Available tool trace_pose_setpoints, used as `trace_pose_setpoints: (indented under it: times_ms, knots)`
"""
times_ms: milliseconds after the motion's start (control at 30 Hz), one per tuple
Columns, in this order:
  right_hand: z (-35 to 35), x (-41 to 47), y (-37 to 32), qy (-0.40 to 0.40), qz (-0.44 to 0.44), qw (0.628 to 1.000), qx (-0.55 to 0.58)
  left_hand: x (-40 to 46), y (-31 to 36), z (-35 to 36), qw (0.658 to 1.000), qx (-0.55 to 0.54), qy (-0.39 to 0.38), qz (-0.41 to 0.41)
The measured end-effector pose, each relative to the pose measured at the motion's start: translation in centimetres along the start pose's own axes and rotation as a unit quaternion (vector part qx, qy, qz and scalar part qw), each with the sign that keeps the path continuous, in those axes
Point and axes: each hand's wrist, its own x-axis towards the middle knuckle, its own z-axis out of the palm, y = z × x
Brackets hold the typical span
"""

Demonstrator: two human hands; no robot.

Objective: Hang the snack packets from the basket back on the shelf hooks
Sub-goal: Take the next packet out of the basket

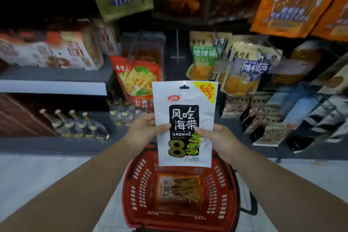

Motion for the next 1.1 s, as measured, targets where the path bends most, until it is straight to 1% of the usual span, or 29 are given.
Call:
trace_pose_setpoints:
  times_ms: [67, 133, 200, 300, 433, 600, 700, 800, 900, 1000, 1100]
  knots:
    - [-0.5, -4.1, -6.3, 0.007, -0.018, 1.000, 0.004, -3.1, 6.7, 0.4, 0.999, 0.029, -0.025, 0.031]
    - [-0.6, -8.0, -12.5, 0.004, -0.031, 0.999, 0.019, -6.3, 13.3, 0.7, 0.996, 0.057, -0.032, 0.055]
    - [-0.8, -11.4, -17.8, 0.002, -0.060, 0.998, 0.014, -9.1, 19.0, 0.8, 0.993, 0.080, -0.017, 0.083]
    - [-0.9, -15.7, -24.5, -0.006, -0.103, 0.995, 0.006, -12.0, 26.3, 0.8, 0.986, 0.103, 0.028, 0.127]
    - [-1.4, -19.8, -31.6, 0.015, -0.162, 0.987, -0.014, -14.9, 33.9, 1.5, 0.980, 0.100, 0.061, 0.159]
    - [-2.3, -22.7, -38.1, 0.044, -0.228, 0.972, -0.029, -17.5, 40.8, 3.0, 0.970, 0.099, 0.068, 0.212]
    - [-2.3, -23.7, -41.1, 0.056, -0.260, 0.963, -0.042, -18.7, 43.5, 3.8, 0.966, 0.087, 0.072, 0.235]
    - [-1.8, -24.1, -43.5, 0.069, -0.290, 0.954, -0.039, -18.9, 45.6, 4.0, 0.958, 0.089, 0.096, 0.257]
    - [-1.1, -23.9, -45.5, 0.080, -0.306, 0.948, -0.040, -18.4, 47.5, 3.5, 0.957, 0.076, 0.100, 0.263]
    - [-0.3, -23.1, -47.6, 0.095, -0.315, 0.944, -0.029, -17.0, 49.9, 2.3, 0.955, 0.091, 0.109, 0.260]
    - [0.4, -22.5, -50.4, 0.107, -0.331, 0.937, -0.020, -15.4, 52.8, 1.0, 0.955, 0.101, 0.098, 0.262]
